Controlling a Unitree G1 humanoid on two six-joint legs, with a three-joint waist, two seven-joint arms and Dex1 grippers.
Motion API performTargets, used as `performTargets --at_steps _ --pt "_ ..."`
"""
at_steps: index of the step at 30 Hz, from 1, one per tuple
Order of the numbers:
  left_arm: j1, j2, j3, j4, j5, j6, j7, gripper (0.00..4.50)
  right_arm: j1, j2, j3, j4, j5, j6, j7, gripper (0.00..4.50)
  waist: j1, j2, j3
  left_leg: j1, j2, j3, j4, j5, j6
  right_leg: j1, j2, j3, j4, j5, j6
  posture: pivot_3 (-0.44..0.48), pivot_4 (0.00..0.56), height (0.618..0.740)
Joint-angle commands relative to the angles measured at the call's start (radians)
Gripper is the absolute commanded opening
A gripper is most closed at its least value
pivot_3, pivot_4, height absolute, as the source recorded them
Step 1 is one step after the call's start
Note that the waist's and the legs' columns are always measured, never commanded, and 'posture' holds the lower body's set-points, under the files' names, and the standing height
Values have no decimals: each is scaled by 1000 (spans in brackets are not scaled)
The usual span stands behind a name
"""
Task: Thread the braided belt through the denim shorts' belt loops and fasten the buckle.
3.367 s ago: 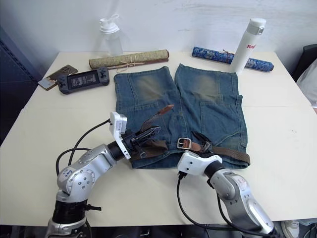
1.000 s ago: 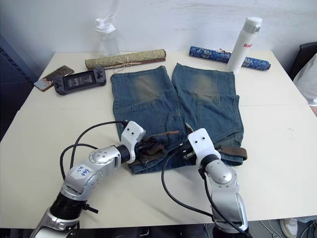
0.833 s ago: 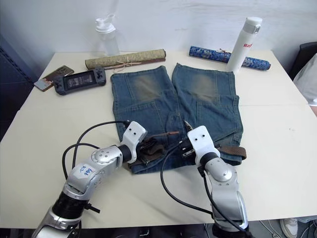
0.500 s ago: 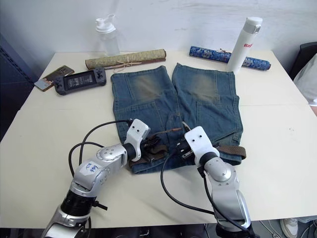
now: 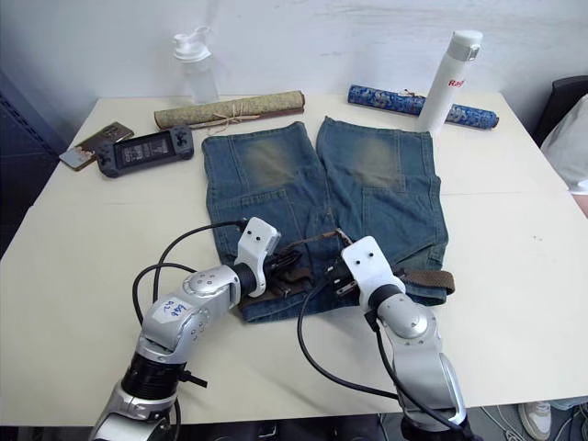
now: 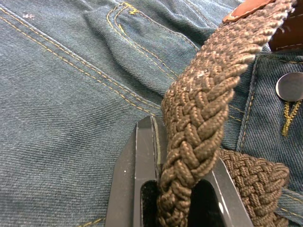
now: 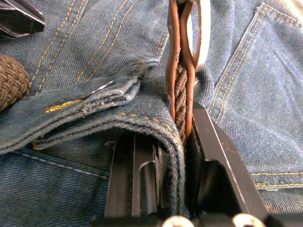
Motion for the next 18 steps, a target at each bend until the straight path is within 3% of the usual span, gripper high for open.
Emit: performTargets --at_steps 1,8,18 --pt "-13 -17 -23 0 14 -16 -8 0 -14 14 16 -62 36 17 -5 94 0 0 0 0 0 0 0 0 0 0 0 0 0 0 0 0 150 717" --pt "5 -20 -21 21 33 -21 -8 0 -43 68 -18 -58 77 60 -46 94 0 0 0 0 0 0 0 0 0 0 0 0 0 0 0 0 150 717" --pt "-42 -78 -45 87 66 -81 -7 0 -64 5 36 -46 109 73 -31 94 1 0 0 0 0 0 0 0 0 0 -1 0 -1 0 0 0 150 717"
